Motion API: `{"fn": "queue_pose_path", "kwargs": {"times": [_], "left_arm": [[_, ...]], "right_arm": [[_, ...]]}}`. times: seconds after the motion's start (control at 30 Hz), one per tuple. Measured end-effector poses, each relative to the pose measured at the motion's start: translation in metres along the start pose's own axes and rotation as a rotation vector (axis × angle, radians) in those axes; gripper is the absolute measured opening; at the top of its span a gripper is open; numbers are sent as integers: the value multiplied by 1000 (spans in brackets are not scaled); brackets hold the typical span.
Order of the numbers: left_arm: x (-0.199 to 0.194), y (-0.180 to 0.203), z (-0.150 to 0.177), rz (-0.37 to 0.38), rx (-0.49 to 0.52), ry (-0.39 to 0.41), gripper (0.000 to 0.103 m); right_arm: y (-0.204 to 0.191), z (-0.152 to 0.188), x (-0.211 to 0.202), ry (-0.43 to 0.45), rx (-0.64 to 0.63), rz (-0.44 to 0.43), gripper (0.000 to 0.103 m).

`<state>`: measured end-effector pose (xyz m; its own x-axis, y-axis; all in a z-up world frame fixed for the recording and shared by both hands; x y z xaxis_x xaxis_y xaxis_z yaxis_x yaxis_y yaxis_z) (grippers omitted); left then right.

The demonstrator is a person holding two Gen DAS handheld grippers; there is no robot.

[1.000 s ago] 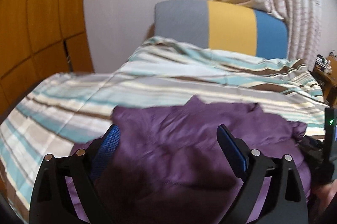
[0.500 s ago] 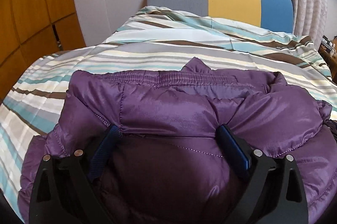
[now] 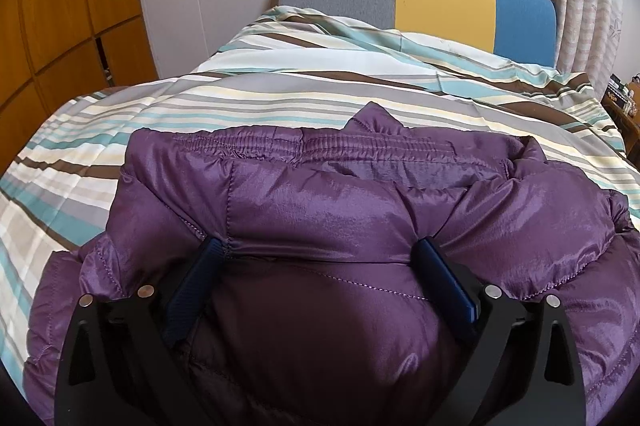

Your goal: Fold large clothes

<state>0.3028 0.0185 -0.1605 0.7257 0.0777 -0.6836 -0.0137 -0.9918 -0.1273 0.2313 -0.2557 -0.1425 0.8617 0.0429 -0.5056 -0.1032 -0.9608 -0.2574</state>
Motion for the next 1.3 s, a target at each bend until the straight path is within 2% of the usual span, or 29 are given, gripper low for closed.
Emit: {"fn": "queue_pose_path", "kwargs": {"times": [0.03, 0.13, 0.23, 0.33, 0.37, 0.53, 0.63, 0.8, 0.9, 1.0, 1.03, 1.07, 1.1, 1.13, 1.23, 1.3], "left_arm": [[0, 0, 0, -2, 1, 0, 97], [0, 0, 0, 0, -1, 1, 97], [0, 0, 0, 4, -4, 4, 97], [1, 2, 1, 1, -2, 7, 97], [1, 2, 1, -3, -1, 6, 97], [3, 3, 1, -14, 6, -6, 98], [1, 3, 0, -6, 4, -11, 99], [-12, -2, 5, 13, 9, -28, 100], [-36, -15, 13, 16, 27, 5, 100], [-52, -29, 21, -40, 44, 55, 100], [-52, -36, 26, -78, 44, 65, 100], [-49, -41, 32, -85, 32, 58, 100], [-43, -45, 37, -59, 4, 38, 100], [-34, -51, 41, -1, -42, 9, 100], [-18, -58, 43, 80, -102, -33, 100], [-15, -57, 43, 88, -105, -44, 100]], "right_arm": [[-12, -2, -4, 0, 4, -45, 73], [-46, 1, 7, -43, -46, -107, 73], [-64, 14, 30, -90, -109, -86, 73], [-57, 35, 63, -192, -68, -70, 73], [-56, 38, 67, -198, -65, -68, 73], [-62, 44, 79, -200, -121, -1, 74], [-58, 44, 80, -205, -100, -23, 74], [-46, 38, 60, -152, -37, -78, 77], [-33, 35, 40, -124, -17, -42, 80], [-15, 38, 26, -114, -6, -5, 83], [-9, 41, 24, -121, 3, 6, 83], [-3, 46, 25, -139, 19, -4, 84], [-1, 48, 25, -143, 25, -12, 85], [-3, 49, 28, -150, 19, -4, 86], [-10, 53, 36, -160, -31, 40, 87], [-12, 55, 40, -156, -38, 51, 87]]}}
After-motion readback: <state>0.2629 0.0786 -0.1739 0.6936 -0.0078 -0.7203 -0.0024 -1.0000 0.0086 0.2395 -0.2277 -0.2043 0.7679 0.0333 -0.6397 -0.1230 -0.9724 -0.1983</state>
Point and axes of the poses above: each gripper's, at about its wrist camera, not at the fingertips, and x roughly the way its jaws point, y to its right, z to its underside, the point moved 3 cm from there along x, roughly the way its jaws point, and after that the axes turned 11 degrees about x, right-handed, at the moved point
